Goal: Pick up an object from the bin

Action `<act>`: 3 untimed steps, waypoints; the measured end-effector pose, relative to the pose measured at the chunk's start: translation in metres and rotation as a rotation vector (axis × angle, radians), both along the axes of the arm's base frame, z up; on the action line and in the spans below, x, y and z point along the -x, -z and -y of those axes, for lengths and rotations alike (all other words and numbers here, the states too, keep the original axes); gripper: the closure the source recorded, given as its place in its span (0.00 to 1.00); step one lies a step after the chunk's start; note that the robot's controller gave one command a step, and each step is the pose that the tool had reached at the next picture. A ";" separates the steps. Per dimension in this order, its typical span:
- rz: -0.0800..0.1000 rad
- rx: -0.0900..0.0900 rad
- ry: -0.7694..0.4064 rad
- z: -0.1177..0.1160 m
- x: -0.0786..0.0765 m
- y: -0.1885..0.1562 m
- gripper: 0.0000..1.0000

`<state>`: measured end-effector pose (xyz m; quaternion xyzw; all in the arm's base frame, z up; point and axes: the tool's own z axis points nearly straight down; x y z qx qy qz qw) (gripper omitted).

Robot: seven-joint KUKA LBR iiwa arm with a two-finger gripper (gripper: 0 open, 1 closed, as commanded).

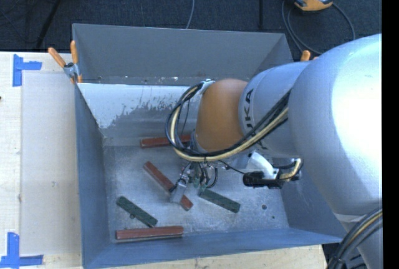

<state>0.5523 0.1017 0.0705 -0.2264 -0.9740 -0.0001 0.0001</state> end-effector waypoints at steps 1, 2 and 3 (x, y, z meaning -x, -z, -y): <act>-0.003 0.001 0.146 -0.009 0.021 -0.028 0.00; -0.001 0.001 0.124 -0.013 0.021 0.001 1.00; -0.001 0.001 0.124 -0.013 0.021 0.001 1.00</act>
Offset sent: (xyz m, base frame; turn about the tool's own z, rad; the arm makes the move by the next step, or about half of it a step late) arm -0.0209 0.0135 -0.0005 0.1213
